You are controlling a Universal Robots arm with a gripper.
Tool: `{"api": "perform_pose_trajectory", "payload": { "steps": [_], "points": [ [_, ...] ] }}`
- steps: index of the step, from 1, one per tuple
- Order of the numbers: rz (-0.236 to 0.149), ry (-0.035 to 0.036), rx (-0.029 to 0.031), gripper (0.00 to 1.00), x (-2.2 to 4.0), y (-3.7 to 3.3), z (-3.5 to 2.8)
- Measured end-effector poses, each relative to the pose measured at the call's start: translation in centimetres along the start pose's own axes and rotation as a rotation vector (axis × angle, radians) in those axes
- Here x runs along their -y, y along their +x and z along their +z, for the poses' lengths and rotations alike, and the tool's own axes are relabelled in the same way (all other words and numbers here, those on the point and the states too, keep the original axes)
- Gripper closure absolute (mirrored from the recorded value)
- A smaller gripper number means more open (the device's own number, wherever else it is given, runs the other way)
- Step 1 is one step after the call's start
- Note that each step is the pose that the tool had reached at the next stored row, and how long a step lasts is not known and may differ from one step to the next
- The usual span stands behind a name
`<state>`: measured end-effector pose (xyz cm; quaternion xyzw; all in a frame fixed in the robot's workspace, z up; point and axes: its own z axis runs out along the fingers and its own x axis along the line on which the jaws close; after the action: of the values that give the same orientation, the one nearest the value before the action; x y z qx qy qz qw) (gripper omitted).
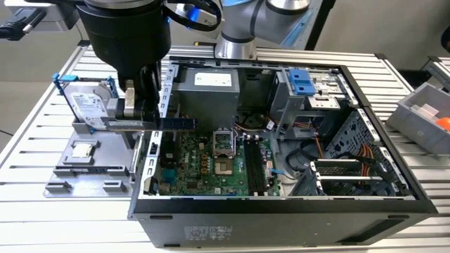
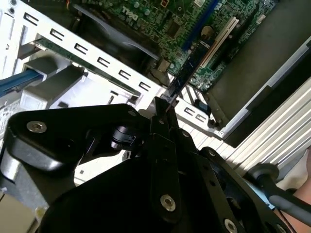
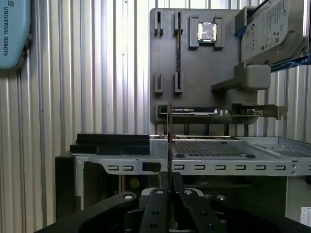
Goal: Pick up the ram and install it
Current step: 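Pick up the ram and move it above insertion slot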
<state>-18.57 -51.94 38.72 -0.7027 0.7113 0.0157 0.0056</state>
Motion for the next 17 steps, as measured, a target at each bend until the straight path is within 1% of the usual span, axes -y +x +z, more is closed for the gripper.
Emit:
{"api": "perform_pose_trajectory", "payload": {
  "steps": [6,17],
  "points": [
    [0.000,-0.0001,-0.0002,1.00,0.64,-0.01,-0.02],
    [0.000,0.0000,0.0000,1.00,2.16,-0.08,-0.03]
  ]
}}
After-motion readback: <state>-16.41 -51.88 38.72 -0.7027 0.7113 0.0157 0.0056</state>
